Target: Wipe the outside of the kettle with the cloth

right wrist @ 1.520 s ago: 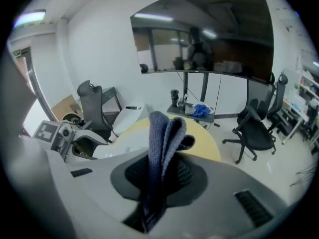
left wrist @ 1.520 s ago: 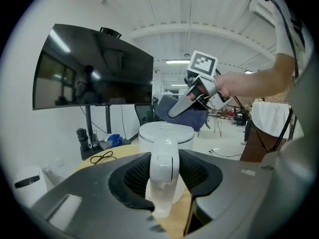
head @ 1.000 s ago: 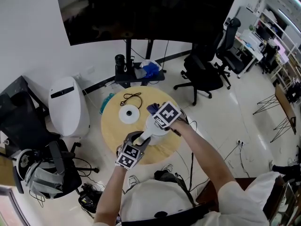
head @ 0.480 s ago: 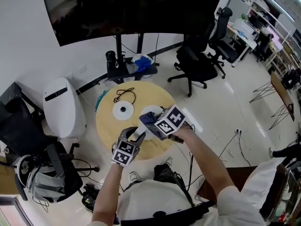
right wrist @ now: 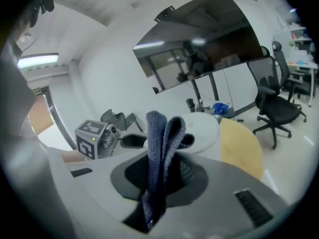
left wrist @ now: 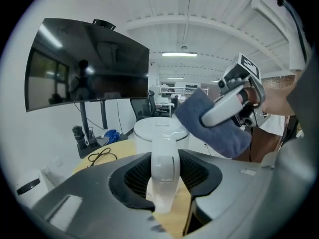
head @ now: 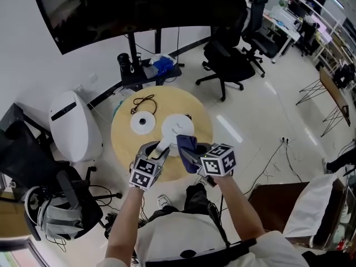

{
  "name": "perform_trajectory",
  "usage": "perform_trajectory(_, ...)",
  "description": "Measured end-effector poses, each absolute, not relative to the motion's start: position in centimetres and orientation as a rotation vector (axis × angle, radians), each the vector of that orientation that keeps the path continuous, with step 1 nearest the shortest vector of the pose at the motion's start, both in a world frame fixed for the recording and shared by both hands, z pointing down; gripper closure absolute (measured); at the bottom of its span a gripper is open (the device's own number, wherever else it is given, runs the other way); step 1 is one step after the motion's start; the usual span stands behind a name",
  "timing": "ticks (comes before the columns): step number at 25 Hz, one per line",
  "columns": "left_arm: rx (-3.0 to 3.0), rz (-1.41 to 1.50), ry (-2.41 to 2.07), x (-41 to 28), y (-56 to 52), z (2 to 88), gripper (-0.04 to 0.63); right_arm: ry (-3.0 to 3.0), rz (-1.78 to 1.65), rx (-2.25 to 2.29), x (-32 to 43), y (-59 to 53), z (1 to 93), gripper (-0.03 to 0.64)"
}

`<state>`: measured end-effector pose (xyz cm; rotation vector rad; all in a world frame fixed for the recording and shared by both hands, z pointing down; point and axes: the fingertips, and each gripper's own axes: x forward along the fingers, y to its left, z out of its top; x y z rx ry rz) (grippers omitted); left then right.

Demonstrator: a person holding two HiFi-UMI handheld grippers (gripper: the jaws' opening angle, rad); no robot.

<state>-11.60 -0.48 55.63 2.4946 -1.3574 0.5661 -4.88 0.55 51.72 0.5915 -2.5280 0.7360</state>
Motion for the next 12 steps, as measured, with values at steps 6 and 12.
perform_trajectory(6,2.49,0.601,-1.327,-11.8,-0.2,55.9,0.431,-2.505,1.047,0.528,-6.8,1.6,56.8,0.554)
perform_trajectory(12,2.484,0.641,-1.294,-11.9,-0.1,56.0,0.43,-2.384,1.373,0.586,-6.5,1.4,63.8,0.554)
